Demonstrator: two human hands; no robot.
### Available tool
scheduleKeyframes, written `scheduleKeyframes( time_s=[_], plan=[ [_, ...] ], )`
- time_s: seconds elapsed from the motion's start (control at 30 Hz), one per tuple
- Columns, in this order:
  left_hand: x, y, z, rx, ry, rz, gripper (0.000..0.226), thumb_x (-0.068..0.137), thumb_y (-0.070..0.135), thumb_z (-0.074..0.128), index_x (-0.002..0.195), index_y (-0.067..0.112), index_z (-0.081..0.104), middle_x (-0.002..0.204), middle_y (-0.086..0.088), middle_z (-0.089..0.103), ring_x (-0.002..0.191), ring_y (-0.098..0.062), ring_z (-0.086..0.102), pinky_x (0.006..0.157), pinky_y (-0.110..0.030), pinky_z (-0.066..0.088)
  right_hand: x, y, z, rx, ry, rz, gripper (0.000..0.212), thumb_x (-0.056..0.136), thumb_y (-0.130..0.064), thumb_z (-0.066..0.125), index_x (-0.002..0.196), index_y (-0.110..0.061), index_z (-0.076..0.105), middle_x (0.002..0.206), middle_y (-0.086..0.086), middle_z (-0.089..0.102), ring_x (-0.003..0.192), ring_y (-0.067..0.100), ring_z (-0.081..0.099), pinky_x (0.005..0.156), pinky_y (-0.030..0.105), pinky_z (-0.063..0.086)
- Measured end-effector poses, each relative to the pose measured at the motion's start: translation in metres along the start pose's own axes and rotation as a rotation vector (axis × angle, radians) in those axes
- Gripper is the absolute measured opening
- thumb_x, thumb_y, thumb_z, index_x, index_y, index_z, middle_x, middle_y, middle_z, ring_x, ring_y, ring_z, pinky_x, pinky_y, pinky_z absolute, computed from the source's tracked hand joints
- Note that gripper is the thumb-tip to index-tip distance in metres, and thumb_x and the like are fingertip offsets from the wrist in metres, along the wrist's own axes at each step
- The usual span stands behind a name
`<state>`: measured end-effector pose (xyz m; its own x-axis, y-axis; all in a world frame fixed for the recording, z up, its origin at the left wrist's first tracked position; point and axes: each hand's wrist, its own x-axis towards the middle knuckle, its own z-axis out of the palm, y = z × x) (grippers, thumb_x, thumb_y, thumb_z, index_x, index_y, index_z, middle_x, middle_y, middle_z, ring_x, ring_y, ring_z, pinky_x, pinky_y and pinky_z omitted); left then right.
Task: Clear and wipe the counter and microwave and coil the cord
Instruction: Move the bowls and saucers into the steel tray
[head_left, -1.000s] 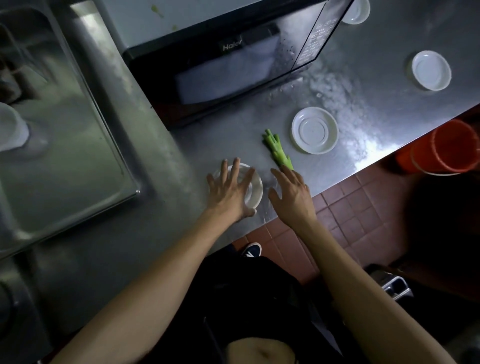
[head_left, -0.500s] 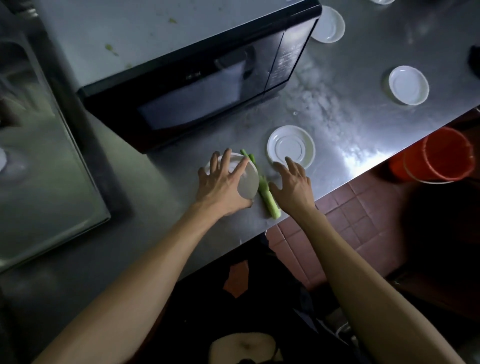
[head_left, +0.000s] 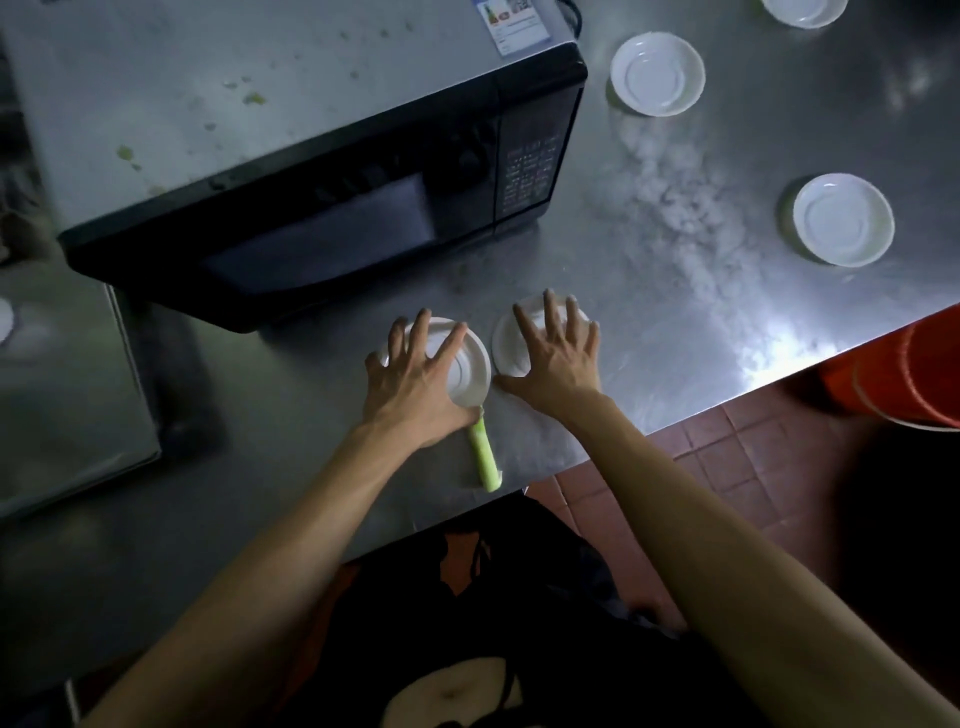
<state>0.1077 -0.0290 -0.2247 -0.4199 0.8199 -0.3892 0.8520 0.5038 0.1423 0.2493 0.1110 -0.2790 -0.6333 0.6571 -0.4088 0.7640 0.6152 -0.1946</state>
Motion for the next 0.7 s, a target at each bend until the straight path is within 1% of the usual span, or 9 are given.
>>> scheduleKeyframes(
  time_s=[0.1, 0.17, 0.23, 0.3, 0.47, 0.6, 0.7],
  plan=[
    [0.001, 0.006, 0.000, -0.004, 0.004, -0.039, 0.115, 0.060, 0.076, 0.069, 0.153, 0.039, 0.012, 0.160, -0.003, 0.003, 0.146, -0.034, 0.008, 0.104, -0.062, 0.032, 0.006, 0.005, -0.002, -0.011, -0.041, -0.026, 0.114, 0.068, -0.085, 0.058, 0.156, -0.037, 0.002, 0.166, 0.006, -0.012, 0.151, 0.038, -0.015, 0.115, 0.067, -0.002],
    [0.001, 0.010, 0.001, 0.001, 0.012, -0.061, 0.115, 0.059, 0.076, 0.069, 0.152, 0.040, 0.012, 0.159, -0.003, 0.004, 0.146, -0.033, 0.009, 0.104, -0.062, 0.032, 0.008, 0.008, -0.004, -0.018, -0.060, -0.046, 0.118, 0.066, -0.087, 0.058, 0.156, -0.038, -0.001, 0.166, 0.006, -0.013, 0.150, 0.040, -0.015, 0.115, 0.069, -0.001],
    [0.000, 0.012, 0.002, 0.002, 0.014, -0.080, 0.115, 0.059, 0.077, 0.069, 0.152, 0.040, 0.012, 0.159, -0.003, 0.003, 0.146, -0.033, 0.009, 0.104, -0.061, 0.032, 0.008, 0.010, -0.005, -0.032, -0.057, -0.063, 0.120, 0.063, -0.089, 0.057, 0.155, -0.038, -0.001, 0.165, 0.007, -0.011, 0.150, 0.042, -0.011, 0.115, 0.069, 0.004],
    [-0.001, 0.014, 0.002, 0.005, 0.012, -0.096, 0.116, 0.059, 0.077, 0.068, 0.152, 0.040, 0.011, 0.159, -0.003, 0.003, 0.146, -0.032, 0.008, 0.104, -0.061, 0.032, 0.008, 0.012, -0.006, -0.044, -0.045, -0.081, 0.121, 0.061, -0.089, 0.057, 0.155, -0.038, 0.002, 0.165, 0.008, -0.006, 0.150, 0.042, -0.006, 0.114, 0.066, 0.011],
    [-0.008, 0.014, 0.002, -0.011, 0.030, -0.125, 0.115, 0.058, 0.077, 0.067, 0.152, 0.040, 0.012, 0.159, -0.003, 0.005, 0.145, -0.032, 0.010, 0.104, -0.062, 0.033, 0.005, 0.015, -0.008, -0.045, -0.010, -0.113, 0.118, 0.060, -0.085, 0.062, 0.154, -0.039, 0.009, 0.164, 0.007, 0.005, 0.147, 0.040, 0.005, 0.109, 0.062, 0.023],
    [-0.017, 0.005, -0.001, -0.020, 0.057, -0.155, 0.112, 0.059, 0.081, 0.063, 0.151, 0.040, 0.014, 0.158, -0.002, 0.008, 0.144, -0.032, 0.013, 0.103, -0.060, 0.034, -0.003, 0.012, -0.015, -0.010, 0.021, -0.134, 0.114, 0.063, -0.084, 0.060, 0.154, -0.037, 0.011, 0.164, 0.006, 0.005, 0.147, 0.039, 0.006, 0.109, 0.060, 0.025],
    [-0.026, -0.008, -0.007, -0.040, 0.067, -0.194, 0.113, 0.059, 0.080, 0.064, 0.152, 0.039, 0.014, 0.158, -0.002, 0.006, 0.143, -0.032, 0.012, 0.105, -0.059, 0.032, -0.007, -0.004, -0.029, 0.017, 0.058, -0.169, 0.111, 0.065, -0.084, 0.059, 0.154, -0.037, 0.013, 0.164, 0.007, 0.005, 0.147, 0.039, 0.007, 0.109, 0.060, 0.025]
  ],
)
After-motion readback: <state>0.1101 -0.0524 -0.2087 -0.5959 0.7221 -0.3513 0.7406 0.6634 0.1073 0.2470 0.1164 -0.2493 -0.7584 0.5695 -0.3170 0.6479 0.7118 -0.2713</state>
